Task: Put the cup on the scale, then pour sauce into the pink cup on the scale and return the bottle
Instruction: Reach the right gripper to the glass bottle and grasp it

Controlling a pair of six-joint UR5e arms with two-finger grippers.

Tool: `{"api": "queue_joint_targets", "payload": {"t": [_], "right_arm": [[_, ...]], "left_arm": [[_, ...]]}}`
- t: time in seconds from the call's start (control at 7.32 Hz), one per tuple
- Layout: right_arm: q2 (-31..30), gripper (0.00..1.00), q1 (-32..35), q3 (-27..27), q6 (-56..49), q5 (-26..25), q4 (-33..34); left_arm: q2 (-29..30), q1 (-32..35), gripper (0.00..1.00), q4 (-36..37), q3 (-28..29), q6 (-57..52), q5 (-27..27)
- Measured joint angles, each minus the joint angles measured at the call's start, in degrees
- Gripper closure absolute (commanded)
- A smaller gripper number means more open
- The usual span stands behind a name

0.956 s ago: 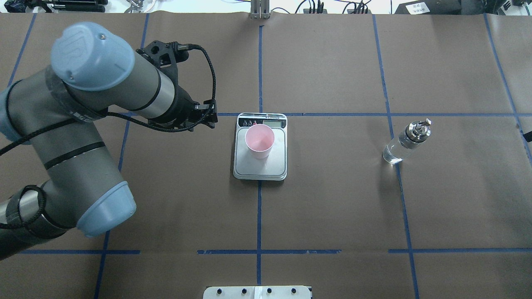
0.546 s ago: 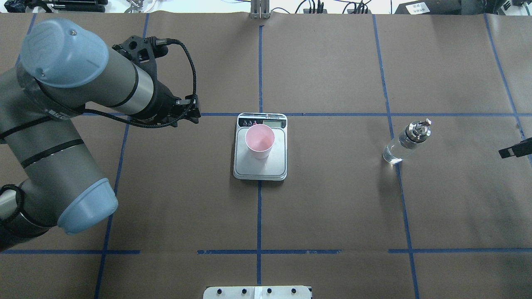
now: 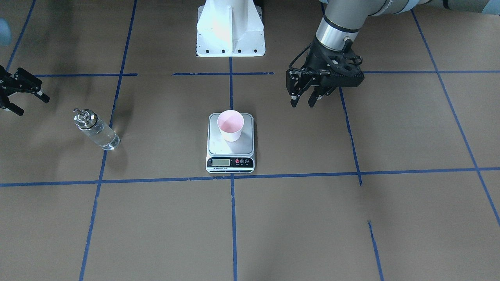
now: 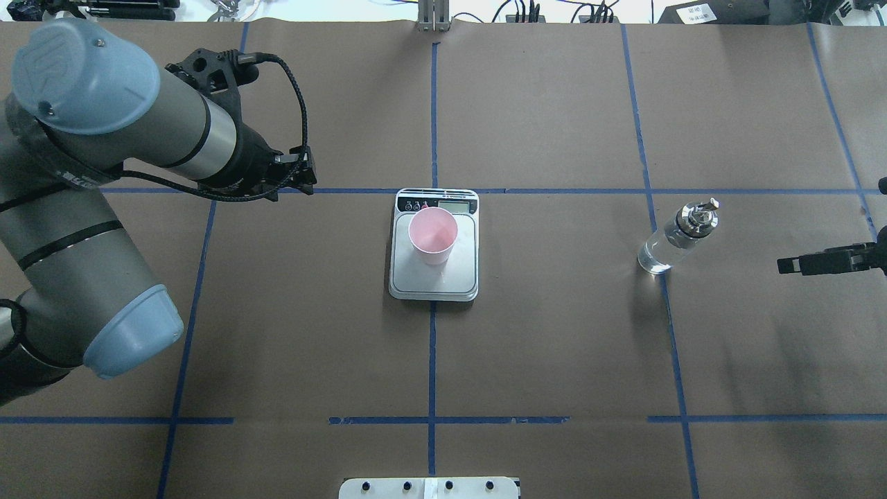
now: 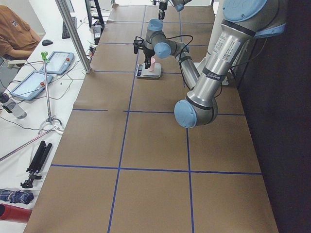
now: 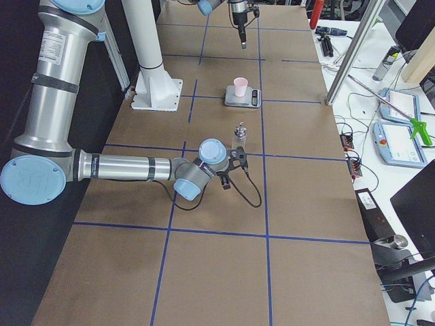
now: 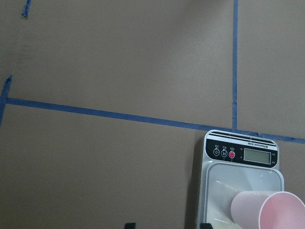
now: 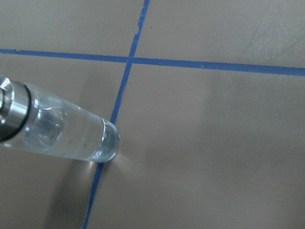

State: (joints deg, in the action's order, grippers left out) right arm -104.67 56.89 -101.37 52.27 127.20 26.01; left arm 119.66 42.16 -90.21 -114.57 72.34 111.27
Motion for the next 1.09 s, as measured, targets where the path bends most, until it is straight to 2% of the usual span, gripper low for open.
{"api": "queue_joint_targets", "payload": {"t": [0.41, 0.82, 0.96, 1.09], "right_arm": [[-1.64, 0.01, -8.13, -5.05, 5.03, -13.46, -1.05], [-2.78, 0.07, -17.10, -8.59, 10.22, -25.34, -2.63], [-3.12, 0.07, -21.41, -9.15, 10.75, -31.77, -2.74], [-3.23, 0.09, -28.00, -9.36, 10.97, -42.24, -2.73]], "left_arm": [[-0.04, 0.19, 0.45, -0.05, 0.27, 0.00, -0.01], [-0.05, 0.10, 0.45, -0.14, 0.76, 0.00, 0.00], [-0.03, 0.06, 0.45, -0.19, 0.96, 0.01, 0.01], [0.05, 0.01, 0.45, -0.22, 1.02, 0.05, 0.05]]}}
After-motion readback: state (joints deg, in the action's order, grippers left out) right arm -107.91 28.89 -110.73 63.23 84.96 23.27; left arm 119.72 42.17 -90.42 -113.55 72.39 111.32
